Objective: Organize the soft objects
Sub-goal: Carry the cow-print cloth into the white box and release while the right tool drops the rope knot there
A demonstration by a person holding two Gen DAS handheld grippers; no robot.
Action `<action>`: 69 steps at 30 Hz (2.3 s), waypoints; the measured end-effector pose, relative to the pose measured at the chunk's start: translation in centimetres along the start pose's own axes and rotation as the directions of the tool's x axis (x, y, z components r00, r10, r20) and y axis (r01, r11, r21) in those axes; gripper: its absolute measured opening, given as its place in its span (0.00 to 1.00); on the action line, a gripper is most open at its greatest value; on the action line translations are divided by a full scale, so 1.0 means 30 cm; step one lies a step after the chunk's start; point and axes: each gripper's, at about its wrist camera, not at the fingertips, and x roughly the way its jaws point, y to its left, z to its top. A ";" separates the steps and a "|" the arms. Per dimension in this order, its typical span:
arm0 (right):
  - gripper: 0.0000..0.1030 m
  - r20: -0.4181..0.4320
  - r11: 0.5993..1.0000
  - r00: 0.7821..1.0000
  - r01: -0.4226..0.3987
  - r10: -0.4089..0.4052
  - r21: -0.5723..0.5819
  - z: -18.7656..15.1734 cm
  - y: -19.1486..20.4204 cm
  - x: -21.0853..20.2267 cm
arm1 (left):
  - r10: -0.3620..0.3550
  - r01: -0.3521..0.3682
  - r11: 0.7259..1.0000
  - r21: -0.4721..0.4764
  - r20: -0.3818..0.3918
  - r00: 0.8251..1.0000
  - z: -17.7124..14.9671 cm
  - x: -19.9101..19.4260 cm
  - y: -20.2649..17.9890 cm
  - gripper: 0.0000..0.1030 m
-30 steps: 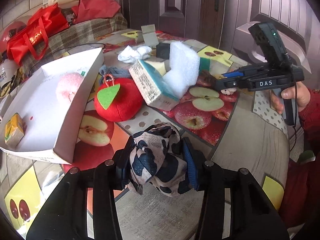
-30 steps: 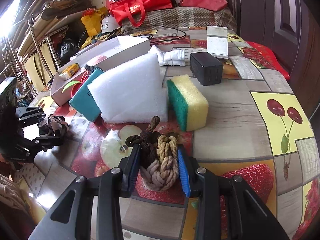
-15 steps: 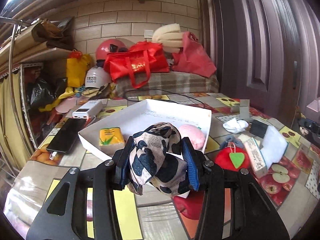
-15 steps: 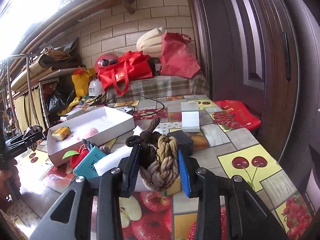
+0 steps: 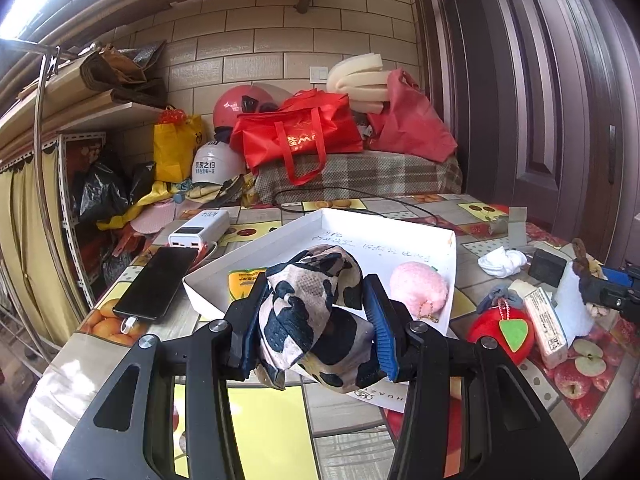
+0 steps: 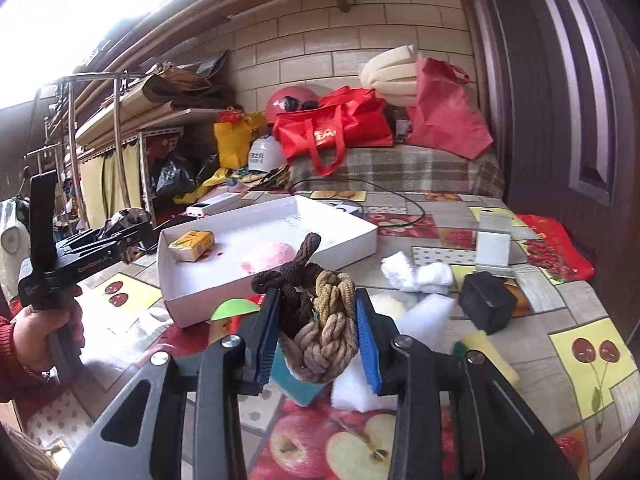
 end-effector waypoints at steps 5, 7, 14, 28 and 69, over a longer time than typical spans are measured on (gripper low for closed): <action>0.34 -0.009 0.996 0.996 -0.084 0.084 -0.042 0.010 0.139 0.086 | 0.009 -0.011 0.998 -0.057 -0.029 1.000 0.007 0.036 0.040 0.45; 0.34 -0.007 0.993 0.995 -0.105 0.104 -0.058 0.019 0.188 0.122 | 0.032 -0.033 0.998 -0.057 -0.025 0.999 0.018 0.060 0.045 0.45; 0.34 -0.011 0.982 0.991 -0.133 0.133 -0.132 0.050 0.310 0.214 | 0.080 -0.081 0.996 -0.038 -0.044 0.996 0.056 0.176 0.066 0.45; 0.34 -0.025 0.997 0.996 -0.081 0.081 -0.004 0.141 0.333 0.445 | 0.116 -0.122 0.991 -0.046 -0.120 0.986 0.090 0.339 0.098 0.45; 0.47 -0.081 0.993 0.991 0.110 -0.107 0.037 0.203 0.256 0.613 | 0.153 -0.168 0.979 -0.113 -0.130 0.980 0.134 0.446 0.116 0.71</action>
